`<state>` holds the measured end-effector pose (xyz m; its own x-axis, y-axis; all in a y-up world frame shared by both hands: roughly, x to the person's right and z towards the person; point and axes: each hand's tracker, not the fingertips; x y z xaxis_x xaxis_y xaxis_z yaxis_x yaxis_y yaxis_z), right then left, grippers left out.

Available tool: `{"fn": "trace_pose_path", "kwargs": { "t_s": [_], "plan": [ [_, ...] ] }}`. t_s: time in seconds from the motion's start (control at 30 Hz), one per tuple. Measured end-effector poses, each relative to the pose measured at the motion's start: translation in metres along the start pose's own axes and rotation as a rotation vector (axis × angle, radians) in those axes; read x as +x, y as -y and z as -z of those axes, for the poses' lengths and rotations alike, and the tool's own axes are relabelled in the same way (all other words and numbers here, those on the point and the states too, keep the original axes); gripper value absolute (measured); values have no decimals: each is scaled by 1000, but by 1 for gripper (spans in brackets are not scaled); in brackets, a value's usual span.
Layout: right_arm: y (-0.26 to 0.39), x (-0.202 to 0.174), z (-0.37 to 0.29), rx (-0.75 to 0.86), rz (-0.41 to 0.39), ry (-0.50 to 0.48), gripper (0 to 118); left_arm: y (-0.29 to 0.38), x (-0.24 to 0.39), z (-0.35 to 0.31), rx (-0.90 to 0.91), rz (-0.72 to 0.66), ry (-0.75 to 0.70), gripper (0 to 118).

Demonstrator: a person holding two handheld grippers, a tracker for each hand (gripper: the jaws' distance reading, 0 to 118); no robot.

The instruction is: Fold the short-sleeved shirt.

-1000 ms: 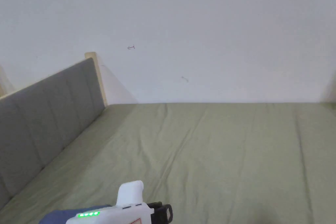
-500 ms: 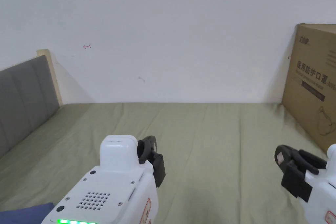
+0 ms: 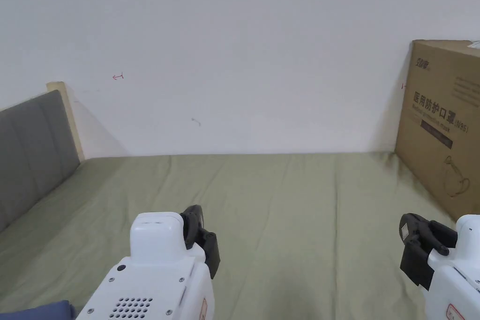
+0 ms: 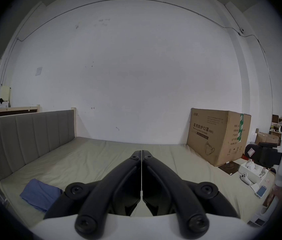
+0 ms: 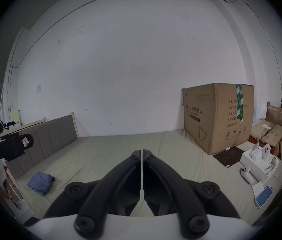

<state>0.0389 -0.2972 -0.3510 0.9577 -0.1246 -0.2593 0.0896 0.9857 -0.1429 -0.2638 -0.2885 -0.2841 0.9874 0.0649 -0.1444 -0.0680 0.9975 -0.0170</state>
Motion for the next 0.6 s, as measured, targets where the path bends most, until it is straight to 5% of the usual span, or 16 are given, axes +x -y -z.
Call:
{"fn": "trace_pose_path", "kwargs": {
  "t_s": [0.07, 0.2, 0.27, 0.37, 0.6],
  "plan": [
    [1, 1, 2, -27, 1, 13, 14, 1, 1, 0, -6, 7, 9, 9],
    [3, 4, 5, -72, 35, 1, 98, -1, 0, -2, 12, 4, 42, 90],
    [5, 3, 4, -71, 33, -6, 103, -3, 1, -6, 26, -7, 48, 111],
    [5, -2, -2, -50, -11, 7, 113, -6, 3, -8, 39, -4, 23, 112],
    [5, -6, -2, -54, -21, -5, 116, -9, 7, -6, 39, 35, -3, 112]
  ]
}}
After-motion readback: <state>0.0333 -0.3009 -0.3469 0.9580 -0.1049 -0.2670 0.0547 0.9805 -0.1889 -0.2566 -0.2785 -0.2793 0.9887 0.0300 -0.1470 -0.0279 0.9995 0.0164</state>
